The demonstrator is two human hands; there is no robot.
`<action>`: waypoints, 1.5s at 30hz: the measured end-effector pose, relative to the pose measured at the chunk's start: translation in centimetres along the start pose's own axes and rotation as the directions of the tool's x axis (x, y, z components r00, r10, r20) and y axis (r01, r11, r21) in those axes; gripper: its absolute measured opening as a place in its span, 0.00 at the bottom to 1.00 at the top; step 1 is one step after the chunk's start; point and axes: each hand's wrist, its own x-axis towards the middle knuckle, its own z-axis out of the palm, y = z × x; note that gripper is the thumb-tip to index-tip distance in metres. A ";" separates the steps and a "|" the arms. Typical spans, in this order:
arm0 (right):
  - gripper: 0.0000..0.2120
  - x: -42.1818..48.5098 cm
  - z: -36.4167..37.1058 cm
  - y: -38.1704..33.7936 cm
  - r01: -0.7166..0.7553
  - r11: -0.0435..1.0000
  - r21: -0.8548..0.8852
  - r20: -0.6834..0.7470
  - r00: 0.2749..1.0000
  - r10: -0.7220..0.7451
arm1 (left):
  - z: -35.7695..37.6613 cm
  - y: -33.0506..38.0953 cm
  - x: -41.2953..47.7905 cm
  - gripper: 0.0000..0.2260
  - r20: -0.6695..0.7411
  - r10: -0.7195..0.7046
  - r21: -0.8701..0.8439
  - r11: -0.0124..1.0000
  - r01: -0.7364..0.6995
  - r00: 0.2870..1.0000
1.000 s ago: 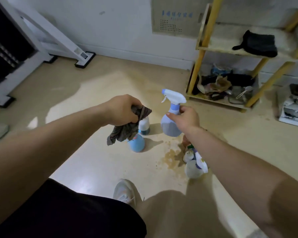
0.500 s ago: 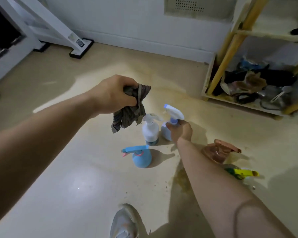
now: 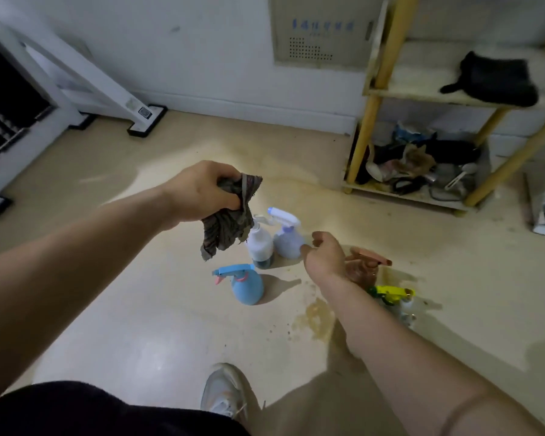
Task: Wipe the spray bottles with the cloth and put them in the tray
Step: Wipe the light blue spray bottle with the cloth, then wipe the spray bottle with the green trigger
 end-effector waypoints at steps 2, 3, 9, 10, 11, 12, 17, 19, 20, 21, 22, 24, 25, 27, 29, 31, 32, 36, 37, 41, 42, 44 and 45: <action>0.12 -3.8 -3.1 -1.5 0.045 0.988 0.147 0.071 0.996 -0.056 | 0.0 1.9 -2.3 0.12 0.023 0.030 -0.055 0.998 -0.029 0.999; 0.06 -5.6 -4.6 -2.3 0.036 0.976 0.214 0.132 0.989 -0.066 | 0.3 3.0 -3.4 0.12 0.049 0.056 -0.094 0.994 -0.051 0.997; 0.27 -12.6 -13.9 -4.5 -0.258 0.771 0.582 0.520 0.847 -0.109 | 5.7 9.8 -9.3 0.13 0.095 0.273 -0.281 0.930 -0.237 0.957; 0.26 -13.3 -15.6 -4.5 -0.268 0.752 0.603 0.540 0.830 -0.138 | 6.8 10.9 -10.0 0.13 0.084 0.306 -0.304 0.914 -0.268 0.948; 0.25 -14.1 -17.4 -4.4 -0.265 0.736 0.623 0.534 0.832 -0.152 | 7.8 12.0 -10.6 0.13 0.074 0.333 -0.331 0.897 -0.292 0.940; 0.24 -14.8 -19.2 -4.2 -0.254 0.721 0.644 0.517 0.840 -0.167 | 8.9 13.0 -11.0 0.13 0.063 0.358 -0.357 0.880 -0.314 0.932; 0.17 -16.9 -26.5 -1.5 -0.081 0.787 0.612 0.375 0.906 -0.198 | 15.3 17.0 -13.3 0.14 0.060 0.478 -0.413 0.811 -0.414 0.877; 0.15 -17.0 -28.8 0.0 -0.016 0.857 0.516 0.282 0.947 -0.152 | 17.9 18.3 -14.1 0.17 0.129 0.488 -0.470 0.797 -0.380 0.863; 0.15 -17.0 -29.8 0.9 -0.004 0.883 0.470 0.243 0.962 -0.126 | 18.9 18.8 -14.2 0.19 0.173 0.485 -0.487 0.799 -0.354 0.857; 0.15 -16.8 -30.9 1.7 0.002 0.906 0.424 0.201 0.975 -0.096 | 19.7 19.1 -14.0 0.21 0.205 0.476 -0.486 0.808 -0.334 0.855; 0.16 -16.7 -31.9 2.5 0.003 0.924 0.381 0.151 0.986 -0.065 | 20.3 19.1 -13.4 0.22 0.223 0.453 -0.474 0.824 -0.310 0.863; 0.16 -16.2 -33.4 4.1 -0.011 0.954 0.300 0.058 0.998 -0.007 | 21.1 18.2 -11.8 0.18 0.197 0.369 -0.421 0.868 -0.262 0.908; 0.15 -15.8 -33.8 5.0 -0.022 0.966 0.259 0.023 1.000 0.017 | 21.5 17.3 -10.7 0.13 0.170 0.333 -0.371 0.894 -0.253 0.927; 0.14 -14.7 -34.1 6.6 -0.055 0.978 0.202 -0.019 0.998 0.060 | 22.6 15.1 -8.1 0.07 0.123 0.302 -0.121 0.950 -0.288 0.945; 0.14 -13.4 -33.8 8.1 -0.084 0.983 0.166 -0.035 0.995 0.091 | 23.8 12.8 -5.9 0.07 0.141 0.272 0.175 0.939 -0.295 0.952; 0.16 -12.0 -33.0 9.4 -0.104 0.988 0.117 -0.043 0.993 0.109 | 25.3 10.9 -4.1 0.11 0.208 0.244 0.346 0.888 -0.304 0.947; 0.17 -11.3 -32.5 9.9 -0.109 0.990 0.092 -0.040 0.993 0.113 | 26.1 10.1 -3.4 0.13 0.239 0.241 0.391 0.863 -0.320 0.941; 0.19 -8.6 -30.5 11.8 -0.111 0.993 -0.042 -0.005 0.994 0.111 | 28.6 8.4 -1.2 0.16 0.239 0.259 0.473 0.810 -0.346 0.936; 0.19 -8.0 -29.9 12.2 -0.112 0.991 -0.071 0.006 0.994 0.113 | 29.0 8.1 -0.7 0.16 0.233 0.256 0.470 0.815 -0.339 0.938; 0.16 -6.3 -28.2 12.9 -0.097 0.986 -0.138 0.032 0.994 0.102 | 30.6 7.2 0.7 0.11 0.205 0.267 0.431 0.839 -0.332 0.942; 0.15 -6.0 -27.9 13.0 -0.091 0.985 -0.144 0.036 0.995 0.097 | 30.9 7.0 0.9 0.11 0.190 0.275 0.433 0.838 -0.332 0.943; 0.13 -5.4 -27.4 13.2 -0.083 0.985 -0.150 0.045 0.995 0.091 | 31.2 6.6 1.2 0.08 0.157 0.278 0.435 0.842 -0.319 0.948; 0.13 -5.2 -27.3 13.2 -0.082 0.985 -0.149 0.047 0.995 0.090 | 31.2 6.5 1.3 0.07 0.147 0.282 0.429 0.846 -0.318 0.948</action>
